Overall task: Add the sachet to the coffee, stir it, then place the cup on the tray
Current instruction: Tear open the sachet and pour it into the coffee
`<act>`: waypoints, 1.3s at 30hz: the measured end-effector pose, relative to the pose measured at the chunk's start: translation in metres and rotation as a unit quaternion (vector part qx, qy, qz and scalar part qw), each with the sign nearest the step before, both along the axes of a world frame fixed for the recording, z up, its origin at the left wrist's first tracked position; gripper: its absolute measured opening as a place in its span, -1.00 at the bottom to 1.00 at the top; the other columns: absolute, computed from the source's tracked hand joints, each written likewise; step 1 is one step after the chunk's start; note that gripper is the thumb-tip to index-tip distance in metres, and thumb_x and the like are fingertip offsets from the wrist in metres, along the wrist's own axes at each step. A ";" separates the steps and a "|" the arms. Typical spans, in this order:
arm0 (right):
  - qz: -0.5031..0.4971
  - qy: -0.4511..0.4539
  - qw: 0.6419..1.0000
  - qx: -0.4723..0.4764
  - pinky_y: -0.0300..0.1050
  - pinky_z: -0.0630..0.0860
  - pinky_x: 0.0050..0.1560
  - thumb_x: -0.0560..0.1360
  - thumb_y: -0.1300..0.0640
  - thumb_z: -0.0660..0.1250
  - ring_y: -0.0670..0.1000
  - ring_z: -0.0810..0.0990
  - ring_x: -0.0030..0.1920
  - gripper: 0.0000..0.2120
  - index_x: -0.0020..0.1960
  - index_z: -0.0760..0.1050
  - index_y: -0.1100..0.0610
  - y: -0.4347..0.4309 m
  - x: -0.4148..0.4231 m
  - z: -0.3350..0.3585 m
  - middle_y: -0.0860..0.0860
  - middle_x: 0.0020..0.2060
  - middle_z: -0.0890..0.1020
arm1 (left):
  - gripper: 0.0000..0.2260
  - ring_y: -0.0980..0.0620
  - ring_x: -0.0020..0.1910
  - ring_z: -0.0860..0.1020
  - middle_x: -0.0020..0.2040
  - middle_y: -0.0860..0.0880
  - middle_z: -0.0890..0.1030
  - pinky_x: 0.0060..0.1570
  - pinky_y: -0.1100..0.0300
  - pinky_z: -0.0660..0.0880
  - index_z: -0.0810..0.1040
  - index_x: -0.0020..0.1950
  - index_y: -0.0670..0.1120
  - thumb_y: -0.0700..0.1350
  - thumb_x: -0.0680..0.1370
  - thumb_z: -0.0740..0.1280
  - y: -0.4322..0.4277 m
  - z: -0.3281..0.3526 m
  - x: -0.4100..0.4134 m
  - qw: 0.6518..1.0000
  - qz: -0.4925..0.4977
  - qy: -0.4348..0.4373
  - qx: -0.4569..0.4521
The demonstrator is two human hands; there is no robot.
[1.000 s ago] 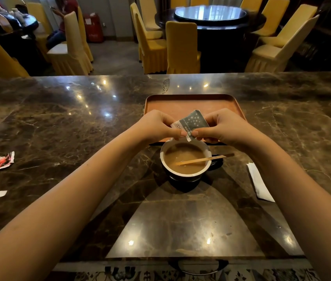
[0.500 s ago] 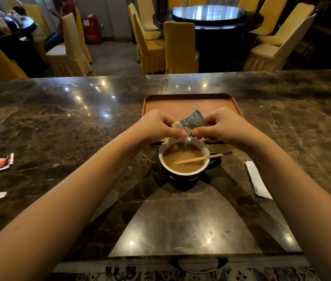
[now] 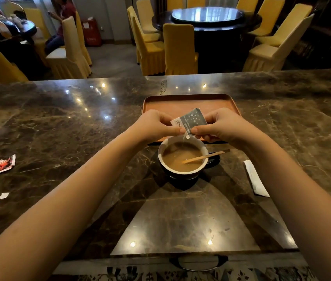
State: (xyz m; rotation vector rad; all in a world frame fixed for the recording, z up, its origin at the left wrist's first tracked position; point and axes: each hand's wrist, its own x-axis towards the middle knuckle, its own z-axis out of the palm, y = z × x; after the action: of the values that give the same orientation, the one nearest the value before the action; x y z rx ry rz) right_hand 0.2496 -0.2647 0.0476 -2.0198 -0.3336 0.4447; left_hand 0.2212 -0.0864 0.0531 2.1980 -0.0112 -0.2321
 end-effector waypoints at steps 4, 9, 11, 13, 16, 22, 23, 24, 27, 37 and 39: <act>-0.024 0.055 0.998 0.033 -0.37 0.47 -0.44 0.40 0.24 0.39 -0.14 0.49 -0.47 -0.91 -0.11 0.61 0.23 -0.003 0.002 -0.001 0.08 -0.33 0.64 | -0.84 0.17 -0.25 0.52 -0.18 0.04 0.63 -0.23 0.32 0.42 0.61 -0.02 -0.12 -0.10 0.45 0.37 0.002 0.000 -0.004 0.999 0.015 -0.027 -0.020; -0.019 0.047 0.998 0.026 -0.36 0.48 -0.42 0.39 0.23 0.40 -0.15 0.51 -0.47 -0.95 -0.15 0.61 0.19 -0.004 0.001 0.001 0.05 -0.33 0.65 | -0.88 0.15 -0.28 0.51 -0.25 0.02 0.62 -0.30 0.34 0.41 0.62 -0.16 -0.13 -0.09 0.46 0.36 0.000 -0.002 -0.007 0.999 0.036 -0.025 -0.017; -0.012 0.025 1.000 0.010 -0.34 0.49 -0.39 0.39 0.22 0.40 -0.13 0.51 -0.43 -0.92 -0.12 0.60 0.20 -0.004 0.000 0.002 0.07 -0.31 0.65 | -0.88 0.17 -0.31 0.51 -0.26 0.03 0.62 -0.33 0.37 0.38 0.61 -0.20 -0.12 -0.09 0.46 0.36 -0.001 -0.001 -0.007 0.999 0.040 -0.026 -0.012; -0.009 0.014 1.000 0.001 -0.31 0.48 -0.37 0.39 0.22 0.40 -0.11 0.50 -0.42 -0.89 -0.10 0.60 0.22 -0.003 0.000 0.003 0.07 -0.30 0.64 | -0.88 0.17 -0.34 0.49 -0.27 0.02 0.62 -0.33 0.36 0.37 0.61 -0.24 -0.12 -0.10 0.46 0.36 -0.001 0.000 -0.008 0.999 0.042 -0.030 -0.011; -0.005 0.016 1.000 0.006 -0.31 0.47 -0.38 0.38 0.22 0.41 -0.13 0.49 -0.45 -0.90 -0.11 0.60 0.21 -0.004 0.000 0.003 0.07 -0.32 0.63 | -0.87 0.17 -0.37 0.47 -0.28 0.02 0.61 -0.34 0.35 0.37 0.60 -0.28 -0.10 -0.10 0.46 0.36 -0.002 0.001 -0.009 0.998 0.047 -0.029 -0.012; 0.044 -0.021 0.999 -0.025 -0.24 0.47 -0.23 0.40 0.10 0.39 -0.06 0.55 -0.22 -0.76 0.05 0.57 0.11 -0.012 -0.001 0.003 0.00 -0.17 0.65 | -0.83 0.25 -0.47 0.48 -0.26 0.07 0.59 -0.54 0.51 0.34 0.61 -0.20 -0.16 -0.08 0.47 0.35 -0.003 0.011 -0.005 0.999 0.021 -0.022 0.037; 0.053 -0.036 0.998 -0.025 -0.22 0.47 -0.17 0.40 0.09 0.39 -0.05 0.56 -0.15 -0.72 0.10 0.55 0.10 -0.013 -0.001 0.004 -0.01 -0.11 0.65 | -0.83 0.22 -0.46 0.47 -0.28 0.08 0.58 -0.55 0.50 0.34 0.61 -0.20 -0.17 -0.07 0.47 0.34 -0.004 0.015 -0.005 0.998 0.013 -0.024 0.051; 0.060 -0.046 0.997 -0.015 -0.19 0.48 -0.11 0.40 0.09 0.39 -0.04 0.58 -0.09 -0.69 0.13 0.53 0.08 -0.015 -0.001 0.006 -0.01 -0.05 0.65 | -0.82 0.22 -0.47 0.47 -0.31 0.08 0.56 -0.56 0.50 0.33 0.60 -0.23 -0.16 -0.07 0.48 0.34 -0.005 0.018 -0.005 0.998 0.004 -0.028 0.062; 0.064 -0.046 0.996 0.032 -0.18 0.53 0.03 0.39 0.12 0.40 -0.03 0.59 0.04 -0.60 0.21 0.45 0.11 -0.017 -0.001 0.010 0.03 0.05 0.61 | -0.82 0.18 -0.43 0.48 -0.35 0.08 0.55 -0.51 0.49 0.35 0.58 -0.30 -0.10 -0.06 0.47 0.34 -0.008 0.028 -0.005 0.995 -0.022 -0.041 0.090; 0.020 -0.150 0.988 0.033 -0.25 0.50 -0.14 0.46 0.15 0.33 0.01 0.58 -0.08 -0.82 0.03 0.56 0.18 -0.018 -0.012 0.015 0.05 -0.11 0.62 | -0.83 0.13 -0.41 0.41 -0.38 0.06 0.50 -0.43 0.43 0.35 0.62 -0.18 -0.14 -0.06 0.48 0.33 -0.017 0.043 -0.009 0.974 -0.058 -0.122 0.185; 0.015 -0.153 0.987 0.044 -0.24 0.53 -0.14 0.45 0.17 0.34 0.00 0.59 -0.10 -0.83 0.02 0.55 0.20 -0.019 -0.016 0.016 0.04 -0.14 0.62 | -0.84 0.15 -0.37 0.45 -0.35 0.08 0.53 -0.35 0.39 0.36 0.62 -0.13 -0.12 -0.05 0.48 0.33 -0.016 0.042 -0.010 0.971 -0.049 -0.151 0.178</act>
State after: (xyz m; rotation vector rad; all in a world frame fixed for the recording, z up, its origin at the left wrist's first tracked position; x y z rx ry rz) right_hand 0.2341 -0.2836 0.0634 -1.9975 -0.5619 0.1335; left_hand 0.2107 -0.1025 0.0950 2.5759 -0.2662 0.0553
